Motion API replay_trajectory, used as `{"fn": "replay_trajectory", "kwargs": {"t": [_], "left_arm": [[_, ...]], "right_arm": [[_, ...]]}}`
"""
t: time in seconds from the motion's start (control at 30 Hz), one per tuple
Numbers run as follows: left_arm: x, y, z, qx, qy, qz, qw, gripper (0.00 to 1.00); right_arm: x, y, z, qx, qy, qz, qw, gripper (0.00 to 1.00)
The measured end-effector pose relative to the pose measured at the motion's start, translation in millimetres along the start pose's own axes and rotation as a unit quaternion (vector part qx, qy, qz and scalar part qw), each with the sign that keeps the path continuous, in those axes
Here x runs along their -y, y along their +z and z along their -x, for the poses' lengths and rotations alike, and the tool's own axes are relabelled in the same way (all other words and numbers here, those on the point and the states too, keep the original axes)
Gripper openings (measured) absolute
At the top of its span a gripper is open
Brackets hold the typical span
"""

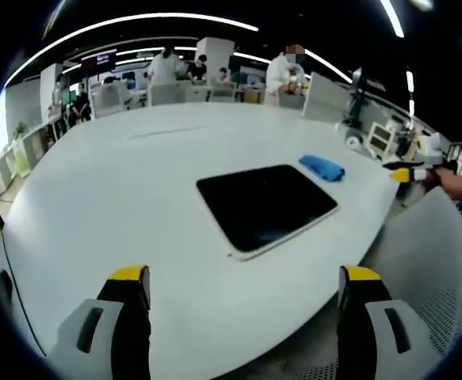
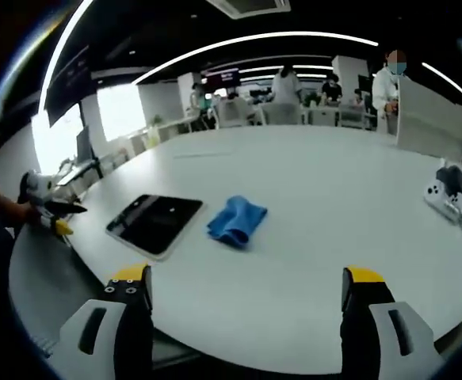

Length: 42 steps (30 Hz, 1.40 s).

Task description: Wipe the mirror surface with the cleaning cloth until all visible marks leave the cleaned area.

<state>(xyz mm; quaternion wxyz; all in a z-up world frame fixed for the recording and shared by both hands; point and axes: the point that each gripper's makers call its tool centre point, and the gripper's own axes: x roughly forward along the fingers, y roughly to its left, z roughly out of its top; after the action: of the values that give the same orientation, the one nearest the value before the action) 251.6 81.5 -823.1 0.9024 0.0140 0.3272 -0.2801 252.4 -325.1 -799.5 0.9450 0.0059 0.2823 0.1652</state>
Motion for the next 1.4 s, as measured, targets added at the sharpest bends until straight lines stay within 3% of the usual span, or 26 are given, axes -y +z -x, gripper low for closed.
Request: {"fn": "replay_trajectory", "kwargs": {"t": [0.4,0.93,1.1,1.4], "left_arm": [[-2.6,0.9,1,0.007,0.006,0.015,0.9998,0.99],[-2.8,1.7,2,0.01,0.008,0.015,0.9998,0.99],[-9.8,1.1,2,0.013,0.02,0.033,0.9992,0.99],[-4.0,1.6,-1,0.007,0.008,0.009,0.9999,0.99]], "right_arm": [[-17,9.8,-10,-0.005,0.02,0.024,0.9995,0.99],[-18,-0.9,-12,-0.013,0.024,0.018,0.9995,0.99],[-14,2.5,-18,-0.015,0.025,0.017,0.9994,0.99],[-17,13.2,-32,-0.01,0.031,0.017,0.9993,0.99]]}}
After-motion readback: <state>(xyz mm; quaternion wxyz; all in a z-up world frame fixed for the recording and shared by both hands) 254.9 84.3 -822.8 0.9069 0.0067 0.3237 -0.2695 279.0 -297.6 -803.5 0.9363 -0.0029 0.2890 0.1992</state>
